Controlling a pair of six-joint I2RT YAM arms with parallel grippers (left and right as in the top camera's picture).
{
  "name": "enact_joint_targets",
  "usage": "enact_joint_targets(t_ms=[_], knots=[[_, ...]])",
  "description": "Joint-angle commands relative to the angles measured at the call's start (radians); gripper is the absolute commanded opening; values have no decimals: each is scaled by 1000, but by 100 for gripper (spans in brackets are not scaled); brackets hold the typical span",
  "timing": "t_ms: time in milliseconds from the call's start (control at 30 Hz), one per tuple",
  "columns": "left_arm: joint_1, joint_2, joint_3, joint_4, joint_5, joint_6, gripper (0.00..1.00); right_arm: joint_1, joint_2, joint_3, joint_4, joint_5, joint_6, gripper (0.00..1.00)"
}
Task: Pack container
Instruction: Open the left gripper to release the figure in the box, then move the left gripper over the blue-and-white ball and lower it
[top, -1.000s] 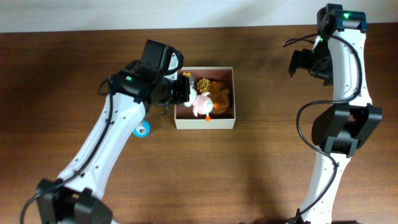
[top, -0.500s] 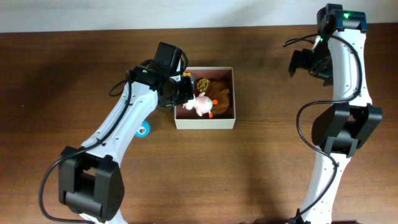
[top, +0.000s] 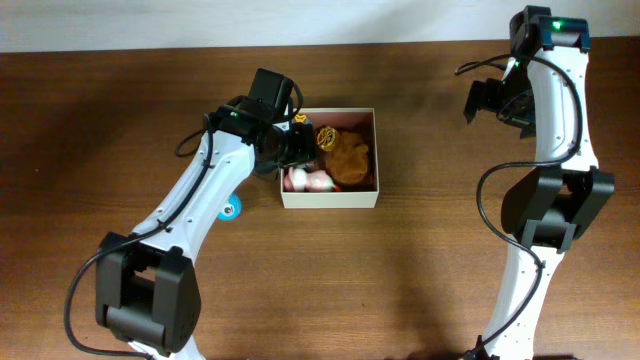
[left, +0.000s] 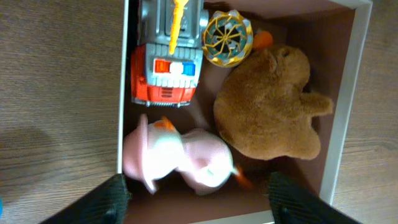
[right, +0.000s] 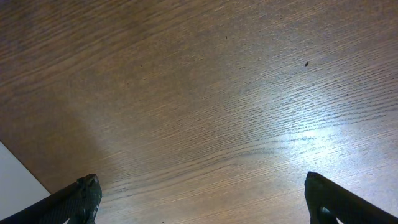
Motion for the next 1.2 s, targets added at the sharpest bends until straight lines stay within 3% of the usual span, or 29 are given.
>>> enact_joint_targets(t_ms=[0,200,367,433,700,867,1167], knots=[[2,2,14,20,36,-3,78,2,3,-3,1,12,12,99],[5,-10,84,-6,42,19,78,2,3,-3,0,12,12,99],[57,-85,211,-217,-108,126,80,2,3,-3,1,12,12,99],[87,-126,225,-311,-175,166,85,2,3,-3,1,12,12,99],[151,-148,179,-522,-231,237,93,2,3,-3,1,12,12,99],[158,-147,24,-474,-298,237,100,2,3,-3,1,12,12,99],[210,-146,-199,-264,-262,252,100,2,3,-3,1,12,12,99]])
